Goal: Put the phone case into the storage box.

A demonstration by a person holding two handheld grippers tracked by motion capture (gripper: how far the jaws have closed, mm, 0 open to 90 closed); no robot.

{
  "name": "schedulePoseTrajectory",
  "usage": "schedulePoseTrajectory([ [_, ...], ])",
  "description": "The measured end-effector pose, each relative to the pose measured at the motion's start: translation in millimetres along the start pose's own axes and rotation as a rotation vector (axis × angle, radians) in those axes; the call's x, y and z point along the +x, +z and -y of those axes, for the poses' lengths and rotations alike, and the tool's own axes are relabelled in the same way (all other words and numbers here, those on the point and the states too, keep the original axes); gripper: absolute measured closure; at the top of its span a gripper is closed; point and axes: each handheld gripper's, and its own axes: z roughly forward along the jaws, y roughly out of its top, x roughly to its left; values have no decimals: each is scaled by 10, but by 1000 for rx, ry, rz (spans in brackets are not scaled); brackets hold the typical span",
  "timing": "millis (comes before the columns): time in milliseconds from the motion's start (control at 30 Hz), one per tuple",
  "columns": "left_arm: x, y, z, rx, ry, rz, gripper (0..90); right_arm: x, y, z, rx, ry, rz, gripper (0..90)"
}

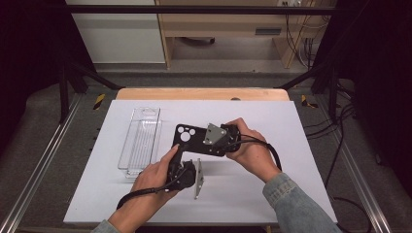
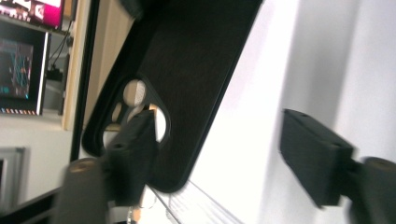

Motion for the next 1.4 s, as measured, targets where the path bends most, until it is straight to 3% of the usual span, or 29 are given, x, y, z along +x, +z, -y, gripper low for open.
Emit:
schedulePoseTrajectory([
  [167, 103, -28, 65, -34, -112, -1, 158, -4, -20, 88, -16, 47, 15, 890],
  [300, 218, -81, 117, -91, -237, 29, 134, 8, -37, 138, -26, 72, 51, 890],
  [500, 422, -155, 239, -130, -384, 3, 127, 47, -80, 177, -59, 134, 104, 890],
  [667, 563, -204, 325, -150, -476, -21, 118, 91, -118, 215, -78, 171, 147, 890],
  [800, 656, -206, 358, -172, -549, -1, 116, 137, -131, 229, -96, 197, 177, 890],
  [900, 692, -197, 359, -195, -593, 30, 122, 170, -136, 230, -104, 199, 184, 890],
  [1167, 761, -87, 303, -197, -609, 85, 235, 243, -133, 202, -128, 178, 198, 890],
  [1400, 839, 6, 324, -208, -688, 163, 366, 270, -154, 181, -140, 166, 208, 890],
])
